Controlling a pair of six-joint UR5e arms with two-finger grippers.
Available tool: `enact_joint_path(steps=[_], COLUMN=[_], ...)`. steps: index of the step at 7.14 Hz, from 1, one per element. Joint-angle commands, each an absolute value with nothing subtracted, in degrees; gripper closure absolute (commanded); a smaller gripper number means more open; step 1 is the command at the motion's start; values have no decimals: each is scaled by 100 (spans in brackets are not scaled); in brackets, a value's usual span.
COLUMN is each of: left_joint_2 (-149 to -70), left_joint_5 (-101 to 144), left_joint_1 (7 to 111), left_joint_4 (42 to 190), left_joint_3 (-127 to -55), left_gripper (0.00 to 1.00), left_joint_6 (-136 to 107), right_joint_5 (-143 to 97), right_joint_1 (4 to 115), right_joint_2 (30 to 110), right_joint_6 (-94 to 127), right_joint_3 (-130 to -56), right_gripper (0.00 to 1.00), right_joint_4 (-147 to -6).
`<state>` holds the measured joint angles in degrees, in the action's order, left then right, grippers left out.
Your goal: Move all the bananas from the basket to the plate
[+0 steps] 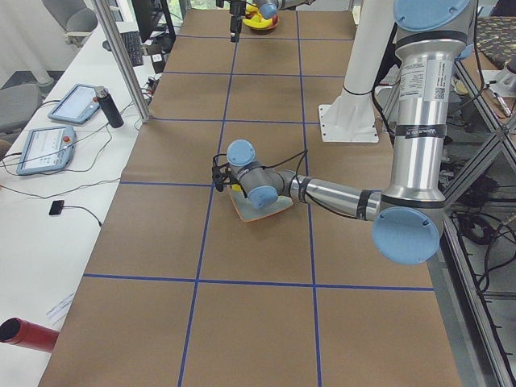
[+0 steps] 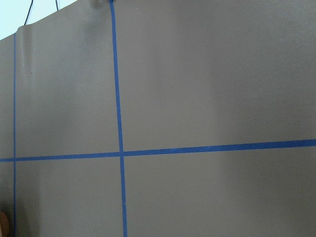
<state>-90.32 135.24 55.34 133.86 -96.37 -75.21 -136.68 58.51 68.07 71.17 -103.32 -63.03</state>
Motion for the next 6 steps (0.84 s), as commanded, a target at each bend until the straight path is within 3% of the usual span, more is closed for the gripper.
enact_joint_path(steps=[1,2,6], left_joint_2=[-9017,-9018,-9079], left_joint_5=[13474,13465,13491], left_joint_1=[5441,5432,5789], left_joint_4=[13386,13403,13413], left_joint_3=[-9606,-9615,-9835], left_gripper=[48,0,0], left_joint_6=[-7559,-7532,-7471], right_joint_5=[-13667,-13667,-13667], right_joint_1=[5845,5853,6309], right_joint_2=[6811,6812,6908], right_joint_6=[7093,7084,5815], right_joint_3=[-10257,-10231,-9574], right_gripper=[0,0,0], right_joint_4=[-6284,-6293,-6328])
